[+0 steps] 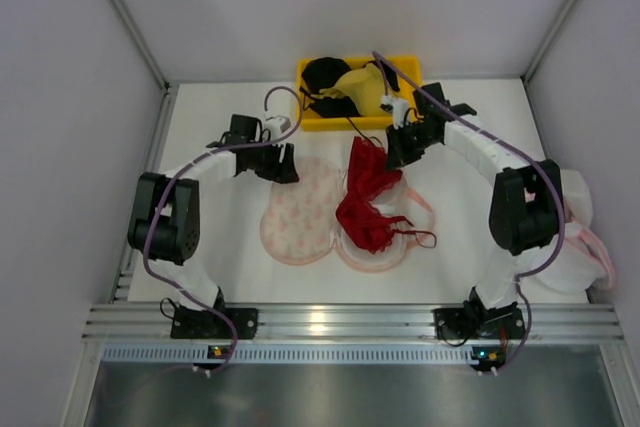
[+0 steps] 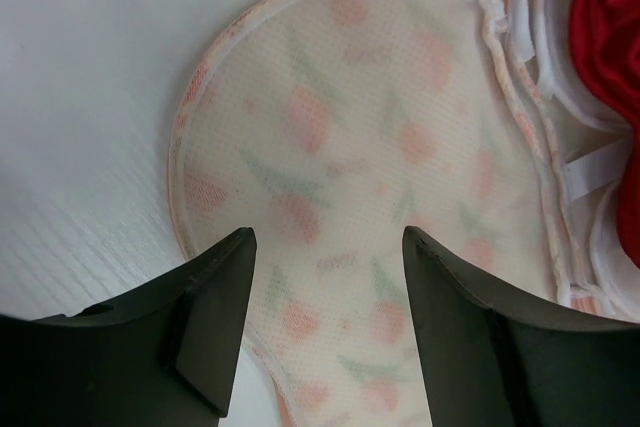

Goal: Place the bra in the laundry bag and zip it closed

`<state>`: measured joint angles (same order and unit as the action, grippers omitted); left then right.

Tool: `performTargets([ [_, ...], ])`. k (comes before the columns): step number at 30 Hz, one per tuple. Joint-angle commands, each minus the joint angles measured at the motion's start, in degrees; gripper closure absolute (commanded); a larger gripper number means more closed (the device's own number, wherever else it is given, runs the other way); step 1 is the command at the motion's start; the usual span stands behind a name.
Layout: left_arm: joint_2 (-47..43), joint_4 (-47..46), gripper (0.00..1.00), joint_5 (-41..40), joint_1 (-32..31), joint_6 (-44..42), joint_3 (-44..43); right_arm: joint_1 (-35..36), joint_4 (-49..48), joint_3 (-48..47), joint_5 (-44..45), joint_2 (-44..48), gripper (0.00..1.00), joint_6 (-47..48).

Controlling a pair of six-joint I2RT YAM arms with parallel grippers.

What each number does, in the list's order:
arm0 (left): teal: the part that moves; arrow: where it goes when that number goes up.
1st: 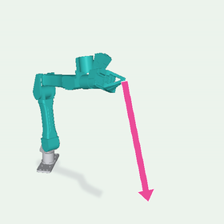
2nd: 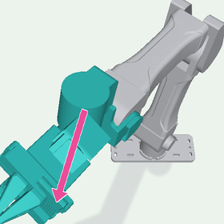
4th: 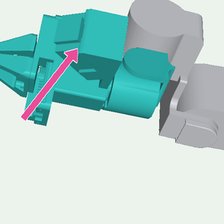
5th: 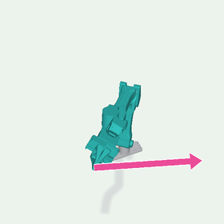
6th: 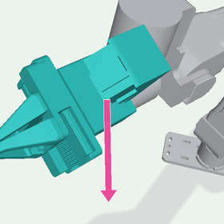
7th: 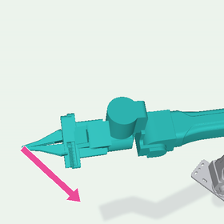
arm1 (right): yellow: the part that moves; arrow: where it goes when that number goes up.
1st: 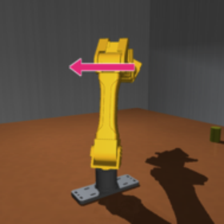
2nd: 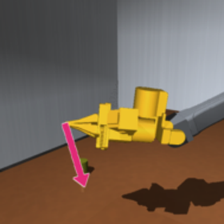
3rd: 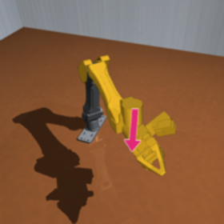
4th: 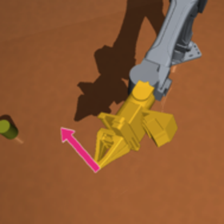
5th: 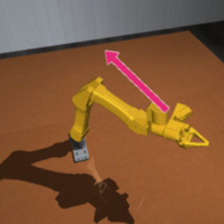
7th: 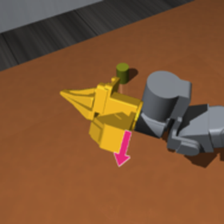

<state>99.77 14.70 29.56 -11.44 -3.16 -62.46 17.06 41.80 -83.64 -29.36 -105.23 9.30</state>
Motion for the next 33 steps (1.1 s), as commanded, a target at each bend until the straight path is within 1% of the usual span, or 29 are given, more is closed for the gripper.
performTargets([
  [1, 0.95, 1.65, 0.34, -2.67, -0.25, -0.45, -0.38, -0.54, 0.30, 4.61, -1.22, 6.43, 1.00, -0.77],
  [3, 0.96, 1.65, 0.34, -2.41, -0.25, -0.27, -0.38, -0.45, -1.10, 7.94, -1.57, 6.53, 1.00, -1.91],
  [5, 0.96, 1.65, 0.34, -1.88, -0.25, -0.27, -0.65, -0.19, -0.93, 9.01, -1.57, 5.13, 1.00, -2.00],
  [8, -0.36, 1.74, 0.32, 1.80, -0.25, -1.58, -1.18, -0.01, -3.39, 10.42, -1.57, 2.23, 1.00, -3.14],
  [10, -2.64, 1.74, 0.30, 5.67, -0.51, -3.16, -1.44, -0.01, -5.32, 9.81, -1.83, 1.17, 1.00, -4.72],
  [11, -3.69, 1.91, 0.30, 7.42, -0.69, -5.17, -1.53, -0.10, -5.33, 9.37, -2.01, 0.99, 0.98, -5.08],
  [12, -5.96, 2.26, 0.30, 10.49, -1.21, -6.24, -1.62, -0.01, -5.24, 8.41, -2.27, 0.99, 0.89, -5.17],
  [14, -8.17, 3.40, 0.30, 12.71, -2.18, -10.44, -2.40, -0.01, -4.28, 7.61, -2.45, 1.52, 0.82, -4.91],
  [15, -10.01, 4.89, 0.30, 13.06, -3.92, -11.94, -2.84, -0.01, -3.84, 7.52, -2.45, 2.39, 0.71, -4.73],
  [17, -11.60, 6.65, 0.30, 14.12, -6.30, -15.71, -3.81, -0.18, -2.61, 7.96, -2.45, 3.62, 0.58, -4.03],
  [18, -13.00, 7.79, 0.30, 14.47, -8.84, -16.78, -3.99, -0.18, -2.17, 8.14, -2.45, 4.93, 0.51, -3.85],
  [19, -13.63, 8.32, 0.30, 15.34, -10.08, -18.71, -4.16, -0.27, -1.81, 8.22, -2.28, 5.64, 0.49, -3.33],
  [20, -14.16, 8.76, 0.29, 15.44, -11.48, -19.51, -4.51, -0.36, -1.12, 8.40, -2.19, 6.35, 0.42, -3.06],
  [21, -14.94, 9.38, 0.29, 15.35, -14.28, -20.13, -4.60, -0.62, -0.67, 8.40, -2.10, 7.83, 0.39, -2.80],
  [23, -15.48, 9.91, 0.29, 14.65, -17.28, -21.01, -4.61, -1.15, 0.47, 7.88, -1.84, 9.16, 0.35, -1.83],
  [24, -15.39, 10.00, 0.29, 14.13, -20.08, -21.10, -4.69, -1.67, 0.82, 7.61, -1.75, 10.56, 0.35, -1.57],
  [26, -14.87, 10.00, 0.29, 13.94, -22.82, -21.19, -4.78, -2.38, 1.70, 7.17, -1.75, 11.62, 0.32, -1.04],
  [28, -13.11, 9.91, 0.30, 12.81, -26.34, -21.01, -5.74, -3.87, 2.58, 7.17, -2.10, 13.29, 0.31, -0.69],
  [29, -12.15, 9.91, 0.30, 12.11, -27.74, -21.10, -6.44, -4.48, 2.93, 7.52, -2.01, 13.91, 0.32, -0.51],
  [30, -9.88, 9.91, 0.30, 10.36, -30.45, -21.01, -7.23, -5.97, 3.28, 7.87, -1.93, 15.04, 0.32, -0.42],
  [32, -7.06, 9.91, 0.31, 7.98, -33.19, -20.66, -10.66, -8.00, 3.90, 9.10, -2.01, 16.19, 0.32, -0.07],
  [33, -3.74, 9.91, 0.32, 5.71, -35.29, -20.40, -11.89, -10.18, 4.60, 9.63, -1.93, 17.15, 0.32, 0.19],
])
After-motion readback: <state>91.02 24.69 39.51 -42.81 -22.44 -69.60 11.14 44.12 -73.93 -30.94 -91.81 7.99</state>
